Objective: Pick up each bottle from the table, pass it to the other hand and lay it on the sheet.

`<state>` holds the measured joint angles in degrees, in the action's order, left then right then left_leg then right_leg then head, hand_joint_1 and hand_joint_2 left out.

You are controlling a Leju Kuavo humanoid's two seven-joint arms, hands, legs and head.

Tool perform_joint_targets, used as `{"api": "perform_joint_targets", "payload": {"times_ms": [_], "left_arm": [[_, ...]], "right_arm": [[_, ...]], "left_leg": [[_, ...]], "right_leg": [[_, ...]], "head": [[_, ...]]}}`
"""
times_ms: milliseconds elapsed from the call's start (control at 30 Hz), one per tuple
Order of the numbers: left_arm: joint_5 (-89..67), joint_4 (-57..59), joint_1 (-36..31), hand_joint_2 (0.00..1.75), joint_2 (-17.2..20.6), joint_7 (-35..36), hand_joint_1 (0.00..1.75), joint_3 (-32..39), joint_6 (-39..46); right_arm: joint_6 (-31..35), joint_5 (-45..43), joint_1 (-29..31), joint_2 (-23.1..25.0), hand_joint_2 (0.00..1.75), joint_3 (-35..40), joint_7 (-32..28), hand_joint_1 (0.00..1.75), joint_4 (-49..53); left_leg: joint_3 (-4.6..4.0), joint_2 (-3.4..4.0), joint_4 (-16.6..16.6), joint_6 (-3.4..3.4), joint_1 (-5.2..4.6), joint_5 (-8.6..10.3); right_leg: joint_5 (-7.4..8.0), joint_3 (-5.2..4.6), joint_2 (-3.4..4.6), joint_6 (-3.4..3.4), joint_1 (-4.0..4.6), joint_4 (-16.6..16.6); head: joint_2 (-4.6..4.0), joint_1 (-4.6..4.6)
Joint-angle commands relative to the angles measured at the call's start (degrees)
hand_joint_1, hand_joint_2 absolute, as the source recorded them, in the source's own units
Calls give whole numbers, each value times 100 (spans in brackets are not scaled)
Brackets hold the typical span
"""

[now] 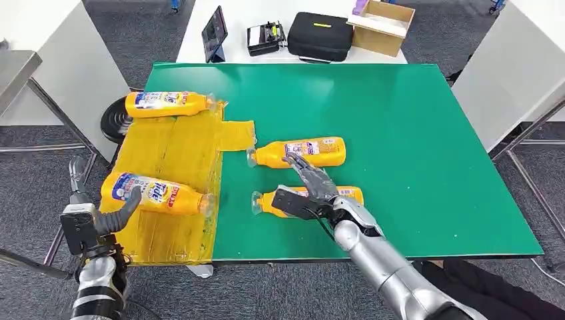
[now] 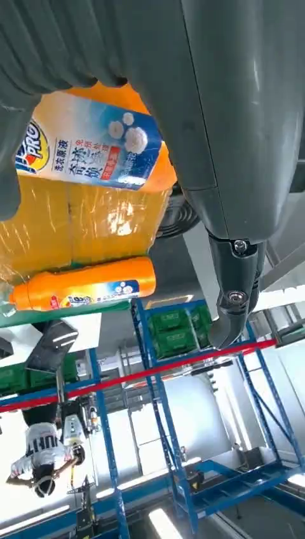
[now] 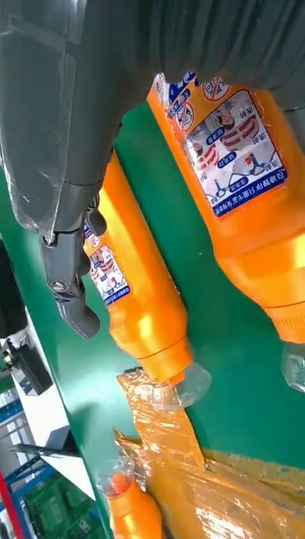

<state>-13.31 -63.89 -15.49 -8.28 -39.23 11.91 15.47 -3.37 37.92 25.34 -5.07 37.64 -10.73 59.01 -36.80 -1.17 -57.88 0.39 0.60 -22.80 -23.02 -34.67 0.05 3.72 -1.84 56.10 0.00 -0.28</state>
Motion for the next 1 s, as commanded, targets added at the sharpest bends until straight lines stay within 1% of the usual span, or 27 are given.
{"api": "perform_joint_targets", "payload": {"times_ms": [33,100,167,200,233,267,300,333,367,400,467,567,667,700,767,833,867,900,1000], "left_arm": [[-50,606,-292,175,-68,41,0,-166,-87],[-58,677,-331,175,-87,39,0,-218,-86],[-40,746,-377,175,-98,16,0,-273,-102],[-34,783,-406,175,-113,5,0,-297,-93],[-36,829,-435,175,-114,0,0,-326,-98],[-33,850,-450,175,-119,4,0,-333,-102],[-28,885,-471,175,-120,6,0,-335,-90],[4,957,-506,175,-122,12,0,-362,-115],[8,983,-516,175,-125,15,0,-378,-112],[8,1007,-519,175,-129,19,0,-391,-108],[9,1043,-514,175,-128,36,0,-396,-97],[20,1090,-512,175,-122,45,0,-411,-110],[31,1111,-512,175,-126,61,0,-442,-144],[25,1111,-510,175,-125,67,0,-450,-135],[36,1126,-514,175,-124,85,0,-438,-121],[40,1136,-513,175,-121,87,0,-433,-121],[40,1136,-513,175,-121,87,0,-433,-121],[41,1144,-508,175,-120,87,0,-432,-124],[44,1147,-470,175,-119,77,0,-423,-115]], "right_arm": [[-251,-19,413,-355,175,636,-37,0,-430],[-485,-61,515,-434,175,831,-95,0,-446],[-691,-180,604,-478,175,1048,-174,0,-468],[-767,-247,637,-501,175,1164,-215,0,-470],[-857,-285,682,-547,175,1290,-242,0,-459],[-851,-288,695,-574,175,1308,-242,0,-444],[-876,-285,719,-617,175,1374,-246,0,-408],[-1040,-423,852,-844,175,1680,-69,0,-299],[-1051,-474,897,-934,175,1779,-36,0,-277],[-1051,-526,900,-997,175,1815,2,0,-287],[-1042,-525,923,-1051,175,1869,77,0,-317],[-1038,-535,952,-1112,175,1991,151,0,-400],[-1079,-622,995,-1259,175,2128,250,0,-373],[-1084,-635,996,-1304,175,2139,275,0,-339],[-1087,-660,991,-1370,175,2163,315,0,-300],[-1084,-664,980,-1399,175,2170,321,0,-287],[-1084,-664,980,-1399,175,2170,321,0,-287],[-1081,-666,969,-1417,175,2173,325,0,-279],[-995,-689,897,-1585,175,2171,473,0,-97]], "left_leg": [[9,-3,2,1,1,-2],[28,1,-4,1,7,-13],[13,2,-3,2,2,-7],[36,12,-11,2,9,-21],[16,4,-4,2,4,-9],[27,7,-5,2,6,-14],[4,-2,0,1,1,-2],[15,3,-4,0,4,-9],[7,-1,-3,1,0,-5],[19,0,-7,1,5,-12],[3,-1,-2,2,-2,-3],[19,-1,-4,3,2,-11],[9,0,-2,2,-1,-7],[18,7,-6,2,3,-14],[7,-1,-3,1,0,-6],[26,9,-8,0,5,-18],[5,1,-1,1,-1,-5],[18,7,-6,0,4,-14],[6,1,-2,2,-1,-6]], "right_leg": [[-4,11,-8,-11,3,-2],[-13,35,-11,-26,12,-3],[-7,16,-6,-17,5,0],[-17,42,-4,-34,16,0],[-8,21,-6,-20,9,-1],[-13,33,-6,-27,12,-1],[-4,9,-8,-12,3,-1],[-9,19,-6,-20,8,0],[-6,11,-8,-15,4,1],[-12,27,-11,-24,11,1],[-5,7,-7,-11,1,1],[-11,27,-11,-20,7,-3],[-7,16,-6,-15,3,-2],[-11,26,-3,-22,8,-1],[-7,13,-7,-15,4,0],[-15,33,-4,-29,12,0],[-5,9,-5,-14,3,-1],[-11,23,-4,-23,10,0],[-6,10,-6,-13,4,-1]], "head": [[0,-2],[0,0],[0,-2],[0,0],[0,-2],[0,-2],[0,0],[0,-2],[0,0],[0,0],[0,0],[0,0],[0,0],[0,0],[0,0],[0,0],[0,0],[0,0],[0,0]]}}
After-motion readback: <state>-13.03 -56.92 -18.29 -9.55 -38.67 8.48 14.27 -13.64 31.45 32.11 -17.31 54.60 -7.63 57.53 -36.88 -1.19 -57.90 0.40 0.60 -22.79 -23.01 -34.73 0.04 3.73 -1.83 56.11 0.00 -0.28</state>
